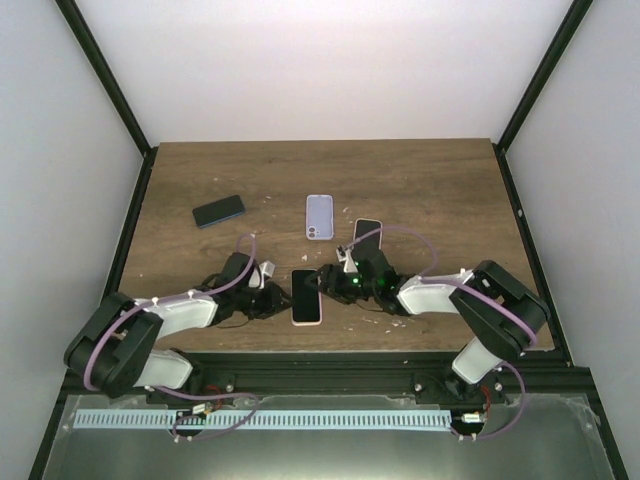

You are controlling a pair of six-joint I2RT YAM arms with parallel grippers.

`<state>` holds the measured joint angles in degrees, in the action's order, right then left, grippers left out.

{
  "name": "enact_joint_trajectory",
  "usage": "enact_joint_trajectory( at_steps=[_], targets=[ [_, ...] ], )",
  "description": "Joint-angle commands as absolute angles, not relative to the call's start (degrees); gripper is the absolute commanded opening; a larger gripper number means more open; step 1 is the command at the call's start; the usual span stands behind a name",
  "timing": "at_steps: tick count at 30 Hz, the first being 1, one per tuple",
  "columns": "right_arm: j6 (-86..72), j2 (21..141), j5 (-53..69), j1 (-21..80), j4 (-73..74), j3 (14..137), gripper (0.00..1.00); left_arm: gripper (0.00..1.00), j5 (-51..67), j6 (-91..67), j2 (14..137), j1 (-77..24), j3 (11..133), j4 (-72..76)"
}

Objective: Put the phone into the phone case

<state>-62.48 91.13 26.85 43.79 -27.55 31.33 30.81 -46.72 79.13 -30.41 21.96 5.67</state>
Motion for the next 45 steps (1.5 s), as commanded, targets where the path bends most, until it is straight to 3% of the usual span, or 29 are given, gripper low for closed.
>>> enact_joint_trajectory(
  at_steps=[1,8,16,21,29,33,37,42,45],
  targets=[
    [-58.47,91.04,21.74,44.88,-15.82,35.01,0.64,0.29,34.62,-48.6,74.63,-30.36,21.87,3.31],
    [-58.52,92.93,18.08,45.97,-14.01,35.18,0.64,0.32,32.49,-45.16,76.86,-29.88,23.4,4.34],
    [-59.35,96.76,19.2,47.02,-17.1,35.85,0.61,0.23,30.24,-41.84,84.22,-29.79,25.7,4.02],
    [-62.35,98.37,25.53,45.46,-27.83,34.29,0.65,0.13,29.93,-40.9,83.04,-29.77,24.32,1.9],
    [-68.48,98.28,36.6,45.09,-50.77,31.69,0.65,0.11,29.2,-41.43,81.44,-29.16,20.59,1.92],
    [-72.74,100.34,38.87,45.13,-58.42,30.58,0.64,0.23,30.2,-42.6,80.81,-29.17,19.76,2.1],
    [-73.4,101.62,38.32,45.32,-58.41,29.6,0.64,0.24,29.97,-43.31,79.01,-29.18,19.9,1.15],
    [-75.08,103.47,40.07,45.61,-63.18,29.22,0.64,0.36,29.8,-42.77,76.51,-29.14,19.82,-0.28],
    [-73.85,103.58,39.72,45.87,-59.3,30.25,0.64,0.34,28.94,-42.06,75.5,-29.12,20.06,-1.26]
  ],
)
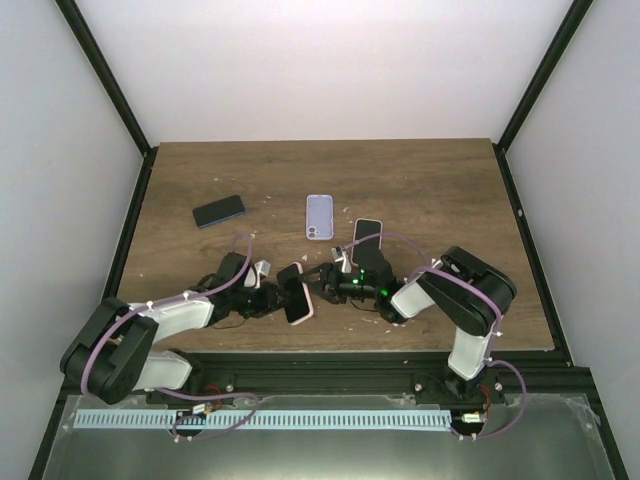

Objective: Put the phone into the phone case

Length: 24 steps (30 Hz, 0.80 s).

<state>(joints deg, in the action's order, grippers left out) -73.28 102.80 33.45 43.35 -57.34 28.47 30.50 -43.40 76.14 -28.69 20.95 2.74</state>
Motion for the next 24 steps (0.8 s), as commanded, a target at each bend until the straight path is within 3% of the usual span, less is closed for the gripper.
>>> enact_joint_trajectory(
  at_steps=[1,8,16,20,24],
  targets=[
    [-73.08,103.73,39.58,45.88,-56.89,30.84,0.64,0.32,28.95,-41.8,75.5,-29.17,20.36,-1.5],
    [-71.1,105.22,40.23,46.19,-52.84,32.01,0.54,0.27,29.1,-41.68,76.58,-29.12,20.44,-0.54],
    [-67.04,102.15,36.16,46.21,-43.97,32.28,0.23,0.26,28.92,-41.33,75.71,-29.08,20.94,-2.41],
    [-65.41,100.62,36.04,46.16,-41.54,32.58,0.13,0.31,31.12,-42.97,72.29,-29.15,20.73,-1.82],
    [-63.94,97.73,37.46,46.06,-42.48,32.41,0.04,0.43,31.38,-43.9,66.39,-29.09,22.15,-5.02]
  ],
)
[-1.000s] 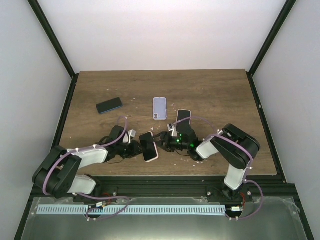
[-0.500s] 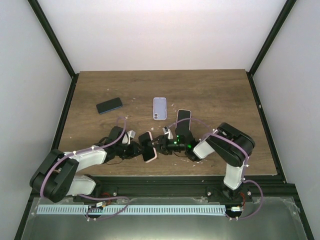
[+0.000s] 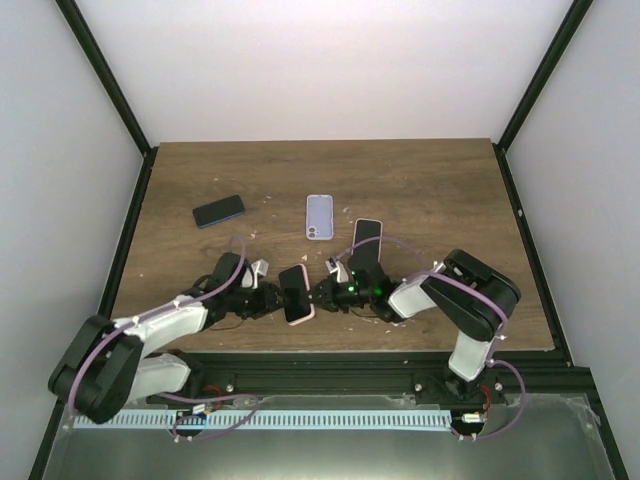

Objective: Put the phone into the phone case

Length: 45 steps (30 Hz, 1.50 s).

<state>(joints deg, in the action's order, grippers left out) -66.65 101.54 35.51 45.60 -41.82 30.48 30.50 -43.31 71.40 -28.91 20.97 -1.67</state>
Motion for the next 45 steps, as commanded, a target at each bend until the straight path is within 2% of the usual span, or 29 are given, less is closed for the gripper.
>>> enact_joint_trajectory(
  at_steps=[1,3,7,12,24,33,45],
  targets=[
    [-63.45,96.82,38.1,46.06,-42.73,32.51,0.03,0.47,31.43,-43.86,64.86,-29.01,22.74,-6.05],
    [-62.89,94.44,38.88,45.98,-43.25,32.26,0.03,0.58,31.76,-43.71,61.25,-28.87,24.07,-7.65],
    [-62.02,87.54,39.71,45.77,-43.96,30.48,0.03,0.72,32.74,-45.01,53.12,-28.78,27.1,-10.49],
    [-59.24,77.51,42.46,45.76,-41.06,29.46,0.05,0.76,32.97,-45.57,43.11,-28.65,30.92,-13.57],
    [-55.8,60.31,46.1,45.75,-39.6,27.79,0.08,0.76,46.0,-57.46,33.79,-28.63,27.37,7.53],
    [-69.15,61.91,50.52,45.79,-59.87,22.53,0.08,0.67,49.07,-69.3,33.45,-28.65,20.54,31.44],
    [-74.8,63.49,51.84,45.79,-68.9,20.74,0.08,0.54,48.42,-72.75,34.58,-28.65,19.99,36.66]
  ],
)
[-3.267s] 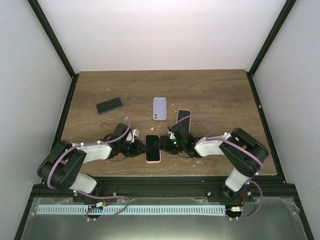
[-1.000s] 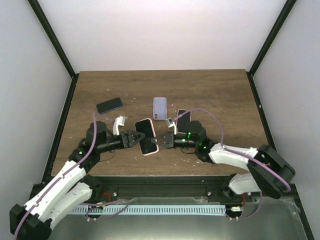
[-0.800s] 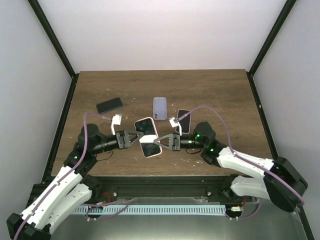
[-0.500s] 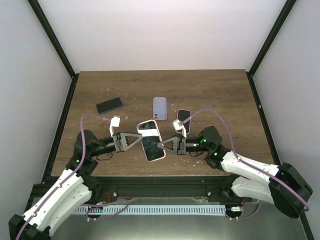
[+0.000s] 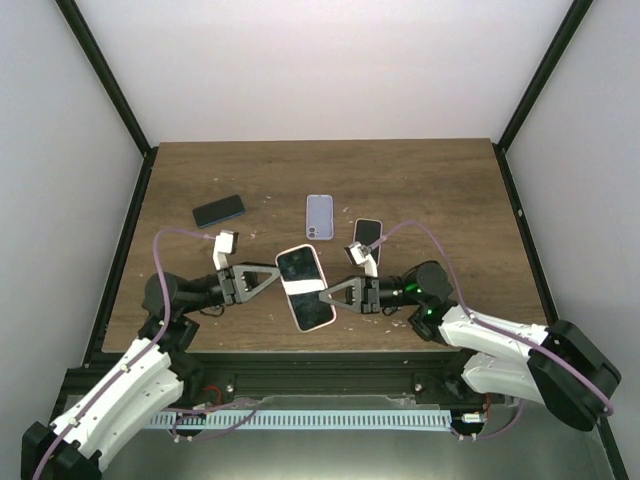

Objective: Put the phone into the phone case

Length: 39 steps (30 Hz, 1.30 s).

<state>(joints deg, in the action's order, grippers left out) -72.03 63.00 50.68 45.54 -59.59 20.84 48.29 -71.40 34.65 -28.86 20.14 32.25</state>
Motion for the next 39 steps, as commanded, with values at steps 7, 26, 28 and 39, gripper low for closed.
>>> enact_joint_trajectory(
  at_steps=[7,26,28,39],
  targets=[
    [-75.96,64.29,52.12,45.78,-71.18,20.23,0.08,0.34,47.47,-73.43,34.72,-28.61,19.57,36.87],
    [-73.23,61.21,45.91,46.05,-60.7,21.5,0.08,0.31,46.58,-65.45,33.75,-28.65,25.27,16.64],
    [-72.85,60.36,43.79,46.05,-58.93,22.05,0.08,0.39,46.99,-65.28,33.83,-28.65,25.45,15.68],
    [-69.82,58.64,29.93,46.05,-52.49,25.1,0.08,0.59,51.46,-68.14,34.23,-28.74,21.23,16.05]
  ],
)
